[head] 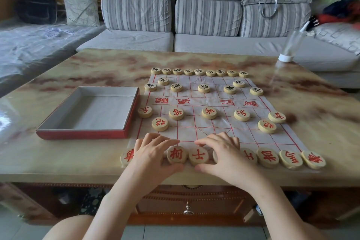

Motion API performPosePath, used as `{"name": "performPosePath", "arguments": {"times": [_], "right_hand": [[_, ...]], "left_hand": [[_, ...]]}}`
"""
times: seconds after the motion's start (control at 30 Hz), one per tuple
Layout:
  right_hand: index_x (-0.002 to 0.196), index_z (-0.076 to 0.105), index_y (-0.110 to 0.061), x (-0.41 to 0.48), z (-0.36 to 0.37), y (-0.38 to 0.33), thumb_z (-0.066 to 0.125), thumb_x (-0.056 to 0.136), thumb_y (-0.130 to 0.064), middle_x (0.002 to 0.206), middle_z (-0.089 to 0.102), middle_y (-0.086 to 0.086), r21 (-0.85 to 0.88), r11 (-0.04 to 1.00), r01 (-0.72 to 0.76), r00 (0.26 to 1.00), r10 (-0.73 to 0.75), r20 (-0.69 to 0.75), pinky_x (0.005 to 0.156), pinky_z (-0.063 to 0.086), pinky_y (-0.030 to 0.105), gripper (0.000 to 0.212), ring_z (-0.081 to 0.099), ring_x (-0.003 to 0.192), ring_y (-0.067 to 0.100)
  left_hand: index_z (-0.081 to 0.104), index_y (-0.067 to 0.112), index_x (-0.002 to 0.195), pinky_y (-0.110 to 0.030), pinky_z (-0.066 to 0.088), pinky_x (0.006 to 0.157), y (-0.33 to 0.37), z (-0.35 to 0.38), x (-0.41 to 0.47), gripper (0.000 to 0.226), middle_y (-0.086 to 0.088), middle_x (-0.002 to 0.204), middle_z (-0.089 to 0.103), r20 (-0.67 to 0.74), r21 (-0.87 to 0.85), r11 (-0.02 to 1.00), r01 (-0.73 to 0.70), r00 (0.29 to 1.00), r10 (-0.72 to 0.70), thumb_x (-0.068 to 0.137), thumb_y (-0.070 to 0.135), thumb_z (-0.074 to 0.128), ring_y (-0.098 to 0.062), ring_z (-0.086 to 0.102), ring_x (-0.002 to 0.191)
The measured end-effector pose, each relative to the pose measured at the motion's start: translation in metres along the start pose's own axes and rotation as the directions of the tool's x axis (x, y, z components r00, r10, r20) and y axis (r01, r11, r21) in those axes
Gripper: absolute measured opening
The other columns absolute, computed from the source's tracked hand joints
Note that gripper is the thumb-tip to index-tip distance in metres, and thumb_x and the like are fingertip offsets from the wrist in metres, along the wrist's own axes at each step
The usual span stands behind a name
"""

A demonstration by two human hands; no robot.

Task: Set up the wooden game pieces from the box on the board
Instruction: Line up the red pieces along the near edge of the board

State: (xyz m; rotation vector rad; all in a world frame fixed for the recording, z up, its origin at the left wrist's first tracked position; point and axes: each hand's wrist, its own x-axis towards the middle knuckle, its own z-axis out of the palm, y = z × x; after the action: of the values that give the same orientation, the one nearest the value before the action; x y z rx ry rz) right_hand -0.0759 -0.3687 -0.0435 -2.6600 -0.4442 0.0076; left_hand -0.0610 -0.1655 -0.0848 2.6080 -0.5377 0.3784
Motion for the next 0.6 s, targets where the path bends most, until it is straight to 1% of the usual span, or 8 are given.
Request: {"name": "performPosePath", "arguments": {"times": [0.1, 0.2, 0.27, 0.4, 0.5, 0.6], "right_hand": [[0.126, 0.047, -0.035, 0.0004, 0.0023, 0.0010, 0.061, 0.082, -0.047, 0.098, 0.035, -0.025, 0.007, 1.000, 0.000, 1.000, 0.000, 0.000, 0.084, 0.020, 0.025, 0.048, 0.017, 0.087, 0.001], [0.123, 0.050, -0.035, 0.0023, 0.0045, 0.0019, 0.062, 0.080, -0.048, 0.100, 0.039, -0.022, 0.005, 1.000, 0.005, 1.000, -0.005, -0.008, 0.083, 0.020, 0.026, 0.046, 0.019, 0.089, 0.001], [0.121, 0.049, -0.035, 0.0025, 0.0047, 0.0023, 0.062, 0.080, -0.048, 0.099, 0.038, -0.022, 0.006, 1.000, 0.000, 1.000, 0.001, -0.008, 0.083, 0.021, 0.026, 0.045, 0.018, 0.087, 0.001], [0.122, 0.049, -0.036, 0.0022, 0.0056, 0.0027, 0.062, 0.080, -0.049, 0.101, 0.040, -0.021, 0.007, 1.000, 0.001, 1.000, -0.001, -0.012, 0.080, 0.018, 0.026, 0.046, 0.019, 0.089, 0.001], [0.123, 0.048, -0.036, 0.0027, 0.0062, 0.0036, 0.061, 0.080, -0.049, 0.102, 0.039, -0.021, 0.012, 1.000, 0.000, 1.000, 0.001, -0.017, 0.081, 0.019, 0.026, 0.047, 0.019, 0.090, 0.001], [0.126, 0.046, -0.036, 0.0012, 0.0050, 0.0026, 0.060, 0.081, -0.049, 0.103, 0.037, -0.020, 0.007, 1.000, 0.013, 1.000, -0.013, -0.010, 0.082, 0.020, 0.025, 0.049, 0.016, 0.086, 0.000]], "left_hand": [[0.060, 0.036, 0.114, -0.024, 0.019, 0.087, 0.0004, 0.0000, 0.0007, 0.068, 0.022, 0.110, 0.060, -0.003, -0.011, 1.000, -0.001, 1.000, 0.001, 0.061, 0.073, 0.039, -0.007, 0.040, 0.112], [0.060, 0.036, 0.113, -0.023, 0.018, 0.087, 0.0004, -0.0006, 0.0011, 0.069, 0.022, 0.109, 0.059, 0.003, -0.016, 1.000, 0.000, 1.000, 0.000, 0.060, 0.074, 0.037, -0.006, 0.039, 0.113], [0.060, 0.037, 0.114, -0.023, 0.017, 0.086, 0.0000, -0.0004, 0.0008, 0.070, 0.022, 0.110, 0.059, 0.003, -0.016, 1.000, -0.002, 1.000, 0.002, 0.059, 0.074, 0.036, -0.004, 0.036, 0.112], [0.064, 0.033, 0.110, -0.027, 0.022, 0.084, -0.0010, 0.0015, 0.0004, 0.066, 0.019, 0.105, 0.063, -0.020, -0.033, 0.999, -0.014, 1.000, 0.013, 0.061, 0.072, 0.041, -0.002, 0.034, 0.105], [0.064, 0.033, 0.110, -0.027, 0.023, 0.085, -0.0012, 0.0018, 0.0006, 0.065, 0.019, 0.105, 0.063, -0.018, -0.029, 1.000, -0.012, 1.000, 0.012, 0.062, 0.071, 0.042, -0.003, 0.035, 0.105], [0.062, 0.034, 0.112, -0.028, 0.024, 0.086, -0.0016, 0.0019, 0.0006, 0.066, 0.018, 0.108, 0.062, -0.007, -0.023, 1.000, -0.004, 1.000, 0.004, 0.062, 0.072, 0.043, -0.004, 0.035, 0.108]]}}
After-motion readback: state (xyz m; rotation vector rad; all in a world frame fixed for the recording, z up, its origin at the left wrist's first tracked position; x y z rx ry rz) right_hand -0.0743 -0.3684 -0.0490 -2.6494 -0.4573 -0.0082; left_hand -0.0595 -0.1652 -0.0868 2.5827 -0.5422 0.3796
